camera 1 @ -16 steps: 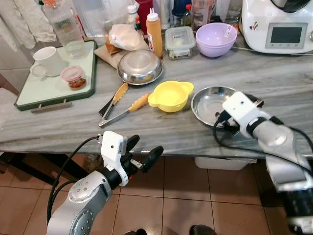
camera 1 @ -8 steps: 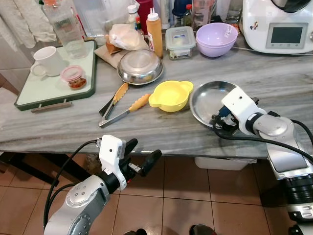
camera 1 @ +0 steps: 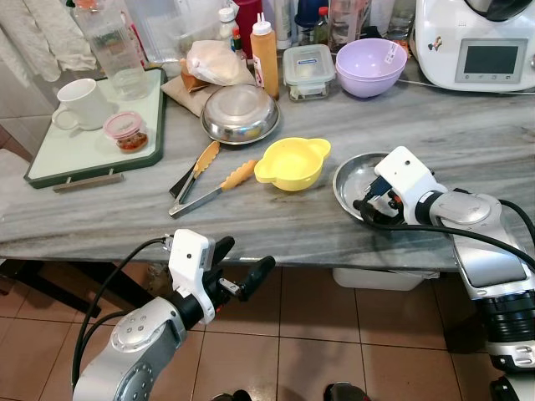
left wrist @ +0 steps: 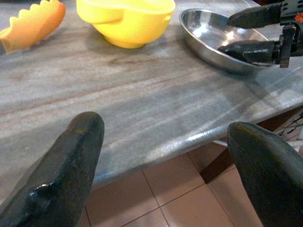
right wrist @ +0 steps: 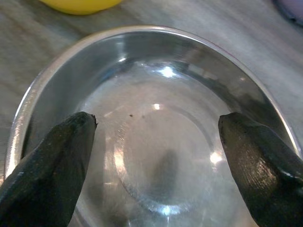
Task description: Setting the table
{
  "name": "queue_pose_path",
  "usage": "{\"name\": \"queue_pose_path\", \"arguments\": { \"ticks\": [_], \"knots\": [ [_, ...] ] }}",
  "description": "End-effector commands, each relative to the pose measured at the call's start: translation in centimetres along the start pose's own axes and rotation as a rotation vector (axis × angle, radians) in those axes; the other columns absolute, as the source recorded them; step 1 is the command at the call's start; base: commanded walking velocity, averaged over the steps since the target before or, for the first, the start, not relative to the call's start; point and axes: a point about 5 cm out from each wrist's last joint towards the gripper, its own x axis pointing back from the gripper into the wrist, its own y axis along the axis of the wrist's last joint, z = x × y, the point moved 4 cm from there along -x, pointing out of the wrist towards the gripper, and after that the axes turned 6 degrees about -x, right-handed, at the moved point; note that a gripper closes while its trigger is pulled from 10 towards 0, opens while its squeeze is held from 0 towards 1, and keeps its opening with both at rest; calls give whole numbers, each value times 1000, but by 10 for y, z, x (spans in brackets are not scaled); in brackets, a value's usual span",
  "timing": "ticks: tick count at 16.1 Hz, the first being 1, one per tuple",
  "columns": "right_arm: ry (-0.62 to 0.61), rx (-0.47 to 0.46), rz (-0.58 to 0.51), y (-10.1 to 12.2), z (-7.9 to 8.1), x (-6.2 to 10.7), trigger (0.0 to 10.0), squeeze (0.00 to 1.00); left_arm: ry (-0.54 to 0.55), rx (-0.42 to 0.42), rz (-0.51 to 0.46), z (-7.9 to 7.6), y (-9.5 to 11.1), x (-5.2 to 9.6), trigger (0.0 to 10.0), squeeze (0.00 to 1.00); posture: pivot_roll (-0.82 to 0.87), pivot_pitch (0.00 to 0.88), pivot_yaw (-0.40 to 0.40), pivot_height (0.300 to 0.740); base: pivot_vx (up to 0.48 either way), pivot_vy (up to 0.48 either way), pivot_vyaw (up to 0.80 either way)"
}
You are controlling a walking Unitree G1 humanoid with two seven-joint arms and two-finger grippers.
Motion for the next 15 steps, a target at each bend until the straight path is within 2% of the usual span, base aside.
{"name": "queue_pose_path", "arguments": {
  "ticks": [1,6,7,11,15],
  "knots": [
    [49,-8,-29,11,10,1,10000,0,11,-4,26,3,-4,2,10000,0,-290,173,108,740,0,0,0],
    [106,-25,-49,19,21,1,10000,0,13,-1,29,2,-6,2,10000,0,-292,174,105,740,0,0,0],
    [138,-33,-63,23,28,0,10000,0,16,0,30,3,-6,1,10000,0,-289,175,103,740,0,0,0],
    [175,-38,-90,30,39,-3,10000,0,21,-1,32,3,-7,1,10000,0,-287,174,105,740,0,0,0],
    [167,-18,-116,35,41,-6,10000,0,26,-3,35,3,-8,2,10000,0,-280,171,115,740,0,0,0]
  ]
}}
